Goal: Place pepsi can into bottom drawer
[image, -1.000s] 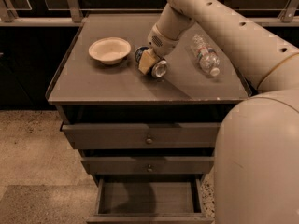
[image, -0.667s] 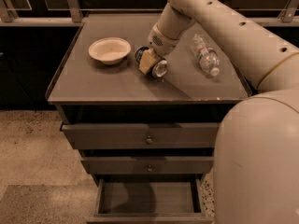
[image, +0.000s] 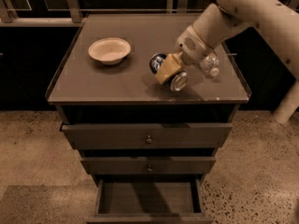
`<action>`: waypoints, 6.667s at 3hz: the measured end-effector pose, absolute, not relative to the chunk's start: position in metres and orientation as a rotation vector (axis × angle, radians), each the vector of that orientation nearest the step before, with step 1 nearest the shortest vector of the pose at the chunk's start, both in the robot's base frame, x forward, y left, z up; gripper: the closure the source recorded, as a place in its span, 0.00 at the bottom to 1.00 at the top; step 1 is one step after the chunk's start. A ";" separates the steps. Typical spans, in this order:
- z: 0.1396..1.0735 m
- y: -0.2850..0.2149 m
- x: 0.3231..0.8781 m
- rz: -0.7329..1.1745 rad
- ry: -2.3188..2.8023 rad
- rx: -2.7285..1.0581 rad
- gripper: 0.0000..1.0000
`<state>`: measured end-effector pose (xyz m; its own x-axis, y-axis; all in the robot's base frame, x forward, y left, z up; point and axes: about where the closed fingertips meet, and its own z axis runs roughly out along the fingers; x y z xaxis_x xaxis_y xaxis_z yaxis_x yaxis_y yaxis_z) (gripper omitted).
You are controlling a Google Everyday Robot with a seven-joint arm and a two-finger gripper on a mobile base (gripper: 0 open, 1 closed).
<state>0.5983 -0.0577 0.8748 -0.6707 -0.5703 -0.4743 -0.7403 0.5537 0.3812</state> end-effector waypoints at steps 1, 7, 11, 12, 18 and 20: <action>0.901 -0.081 0.536 0.915 2.490 -0.880 1.00; 0.760 -0.166 0.416 0.680 2.526 -0.274 1.00; 0.639 -0.202 0.410 0.692 2.613 -0.028 1.00; 0.553 -0.210 0.400 0.776 2.685 0.102 1.00; 0.330 -0.161 0.446 1.290 2.646 0.070 1.00; 0.309 -0.162 0.447 1.343 2.606 0.158 1.00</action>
Offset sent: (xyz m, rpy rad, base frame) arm -0.1694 -0.0898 0.0304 0.2321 0.1150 -0.4585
